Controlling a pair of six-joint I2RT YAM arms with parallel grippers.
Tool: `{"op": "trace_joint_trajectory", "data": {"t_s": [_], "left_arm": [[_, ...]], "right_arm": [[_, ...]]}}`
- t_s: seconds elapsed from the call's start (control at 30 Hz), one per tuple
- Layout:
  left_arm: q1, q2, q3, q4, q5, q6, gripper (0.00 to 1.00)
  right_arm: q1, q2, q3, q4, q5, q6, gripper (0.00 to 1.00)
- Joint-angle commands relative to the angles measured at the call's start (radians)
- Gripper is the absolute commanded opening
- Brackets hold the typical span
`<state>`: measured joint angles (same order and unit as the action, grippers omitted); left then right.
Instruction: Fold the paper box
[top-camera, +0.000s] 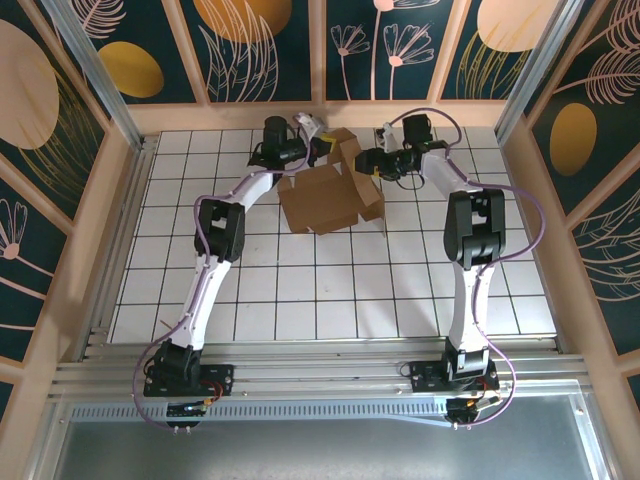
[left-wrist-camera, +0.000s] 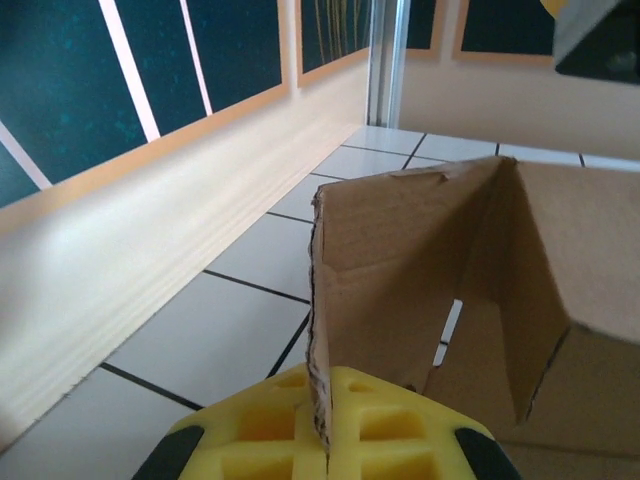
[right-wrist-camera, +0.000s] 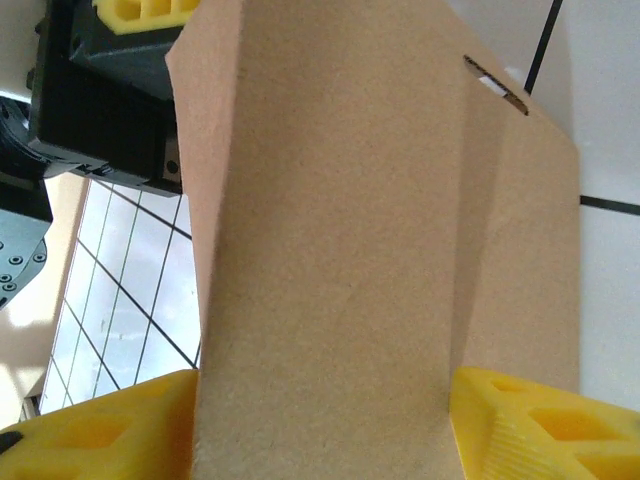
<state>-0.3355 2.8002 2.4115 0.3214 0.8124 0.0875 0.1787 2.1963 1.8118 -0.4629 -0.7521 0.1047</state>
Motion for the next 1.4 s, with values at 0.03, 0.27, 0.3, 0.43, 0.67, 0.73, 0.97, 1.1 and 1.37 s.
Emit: {"op": "trace_joint_trajectory", "data": {"t_s": [0.03, 0.27, 0.3, 0.43, 0.67, 0.73, 0.97, 1.1, 1.37], "left_arm": [[-0.048, -0.109, -0.034, 0.073, -0.029, -0.185, 0.0], [-0.1, -0.183, -0.048, -0.083, -0.202, -0.046, 0.0], [-0.108, -0.189, -0.041, -0.108, -0.249, -0.037, 0.0], [-0.128, -0.213, -0.063, -0.12, -0.285, 0.015, 0.0], [-0.147, -0.201, -0.005, -0.049, -0.333, -0.205, 0.0], [-0.164, -0.205, -0.004, -0.057, -0.361, -0.233, 0.0], [-0.185, -0.196, -0.002, -0.052, -0.461, -0.492, 0.0], [-0.186, -0.188, 0.008, -0.026, -0.441, -0.558, 0.0], [-0.195, -0.186, 0.038, -0.045, -0.439, -0.727, 0.0]], "right_arm": [[0.011, -0.017, -0.045, -0.013, 0.051, 0.01, 0.63], [0.011, -0.016, -0.045, -0.025, 0.07, 0.013, 0.57], [0.011, -0.018, -0.048, -0.021, 0.069, 0.014, 0.57], [0.011, -0.022, -0.058, -0.006, 0.063, 0.02, 0.56], [0.014, -0.02, -0.059, -0.011, 0.063, 0.015, 0.55], [0.014, -0.019, -0.058, -0.011, 0.065, 0.016, 0.55], [0.014, -0.02, -0.066, -0.001, 0.062, 0.02, 0.54], [0.014, -0.02, -0.073, 0.0, 0.06, 0.017, 0.54], [0.014, -0.021, -0.084, 0.013, 0.059, 0.025, 0.54]]}}
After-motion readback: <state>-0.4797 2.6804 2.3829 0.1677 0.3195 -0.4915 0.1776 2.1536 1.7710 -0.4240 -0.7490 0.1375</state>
